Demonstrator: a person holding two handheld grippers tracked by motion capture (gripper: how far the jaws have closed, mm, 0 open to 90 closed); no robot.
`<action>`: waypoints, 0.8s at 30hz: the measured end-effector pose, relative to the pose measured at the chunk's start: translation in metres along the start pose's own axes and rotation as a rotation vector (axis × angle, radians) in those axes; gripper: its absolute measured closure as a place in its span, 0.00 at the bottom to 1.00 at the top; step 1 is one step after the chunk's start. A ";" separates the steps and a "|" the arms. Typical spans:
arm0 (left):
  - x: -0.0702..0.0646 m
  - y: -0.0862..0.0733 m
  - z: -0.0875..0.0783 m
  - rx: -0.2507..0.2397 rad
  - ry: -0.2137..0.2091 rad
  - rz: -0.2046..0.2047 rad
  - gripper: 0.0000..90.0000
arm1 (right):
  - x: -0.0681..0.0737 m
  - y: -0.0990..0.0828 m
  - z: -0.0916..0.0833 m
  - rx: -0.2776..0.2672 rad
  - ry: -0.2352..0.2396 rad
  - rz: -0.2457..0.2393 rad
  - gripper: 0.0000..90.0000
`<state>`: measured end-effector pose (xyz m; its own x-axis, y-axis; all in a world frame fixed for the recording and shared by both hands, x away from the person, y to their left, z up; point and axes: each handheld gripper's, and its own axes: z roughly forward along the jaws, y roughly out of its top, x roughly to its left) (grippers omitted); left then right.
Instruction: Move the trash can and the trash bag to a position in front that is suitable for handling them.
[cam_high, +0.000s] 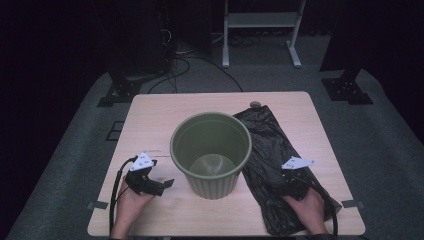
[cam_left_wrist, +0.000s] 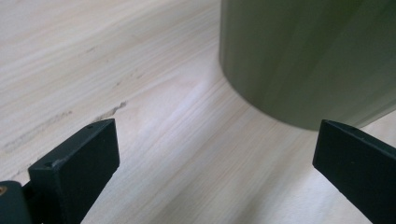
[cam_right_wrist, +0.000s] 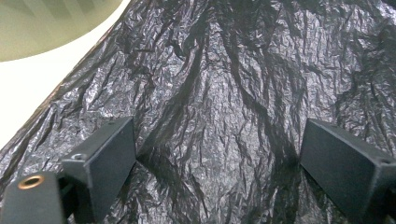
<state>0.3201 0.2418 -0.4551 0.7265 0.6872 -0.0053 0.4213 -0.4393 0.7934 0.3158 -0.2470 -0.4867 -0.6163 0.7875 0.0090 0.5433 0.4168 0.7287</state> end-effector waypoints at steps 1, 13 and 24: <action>0.000 0.000 0.000 0.000 0.000 0.000 0.00 | 0.000 0.000 0.000 0.000 0.000 0.000 0.10; 0.007 -0.014 0.019 0.074 0.028 -0.014 0.00 | 0.001 0.000 0.000 -0.001 -0.012 0.011 0.10; 0.006 -0.014 0.026 0.124 0.032 -0.004 0.00 | 0.000 -0.001 -0.001 0.005 -0.008 0.007 0.10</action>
<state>0.3330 0.2373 -0.4825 0.7078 0.7063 0.0124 0.4897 -0.5031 0.7121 0.3146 -0.2476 -0.4861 -0.6079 0.7940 0.0087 0.5503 0.4133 0.7255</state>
